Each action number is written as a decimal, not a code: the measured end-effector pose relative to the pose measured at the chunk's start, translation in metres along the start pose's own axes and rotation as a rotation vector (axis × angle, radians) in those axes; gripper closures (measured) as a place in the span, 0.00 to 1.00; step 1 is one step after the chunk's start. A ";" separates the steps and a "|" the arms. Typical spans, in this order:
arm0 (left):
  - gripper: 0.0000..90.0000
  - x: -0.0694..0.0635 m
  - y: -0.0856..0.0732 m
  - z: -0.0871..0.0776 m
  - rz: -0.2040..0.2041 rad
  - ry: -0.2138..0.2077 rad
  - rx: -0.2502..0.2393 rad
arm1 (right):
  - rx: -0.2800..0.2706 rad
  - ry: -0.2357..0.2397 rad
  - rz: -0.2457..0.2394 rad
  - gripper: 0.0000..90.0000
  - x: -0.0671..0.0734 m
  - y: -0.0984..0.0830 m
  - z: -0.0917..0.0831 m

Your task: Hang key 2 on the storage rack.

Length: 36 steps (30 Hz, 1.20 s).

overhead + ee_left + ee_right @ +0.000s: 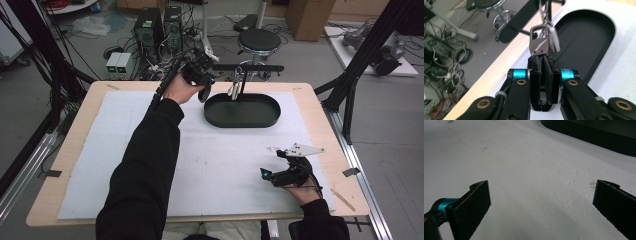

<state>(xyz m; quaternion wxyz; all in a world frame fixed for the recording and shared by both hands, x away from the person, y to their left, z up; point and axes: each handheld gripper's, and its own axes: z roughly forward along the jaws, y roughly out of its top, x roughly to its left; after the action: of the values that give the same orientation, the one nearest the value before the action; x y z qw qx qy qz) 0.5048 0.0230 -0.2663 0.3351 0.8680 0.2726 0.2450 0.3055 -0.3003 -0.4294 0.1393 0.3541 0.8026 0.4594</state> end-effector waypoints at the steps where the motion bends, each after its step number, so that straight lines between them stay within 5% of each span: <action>1: 0.93 0.000 -0.001 0.002 -0.001 0.003 0.010 | -0.001 -0.002 0.000 0.01 0.000 0.000 0.000; 12: 0.93 -0.009 -0.002 0.017 0.029 0.034 0.074 | 0.001 0.005 0.013 0.01 -0.002 0.000 0.002; 24: 0.94 -0.016 0.004 0.035 0.042 0.100 0.092 | 0.005 0.006 0.008 0.01 -0.003 0.000 0.003; 36: 0.93 -0.004 0.000 0.055 0.058 0.136 0.037 | 0.000 0.005 0.007 0.01 -0.003 0.001 0.004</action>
<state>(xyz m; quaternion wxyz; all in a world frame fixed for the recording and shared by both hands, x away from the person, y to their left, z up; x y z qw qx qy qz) 0.5353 -0.0039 -0.3036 0.2925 0.8628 0.2739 0.3081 0.3097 -0.2996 -0.4312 0.1358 0.3557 0.8018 0.4606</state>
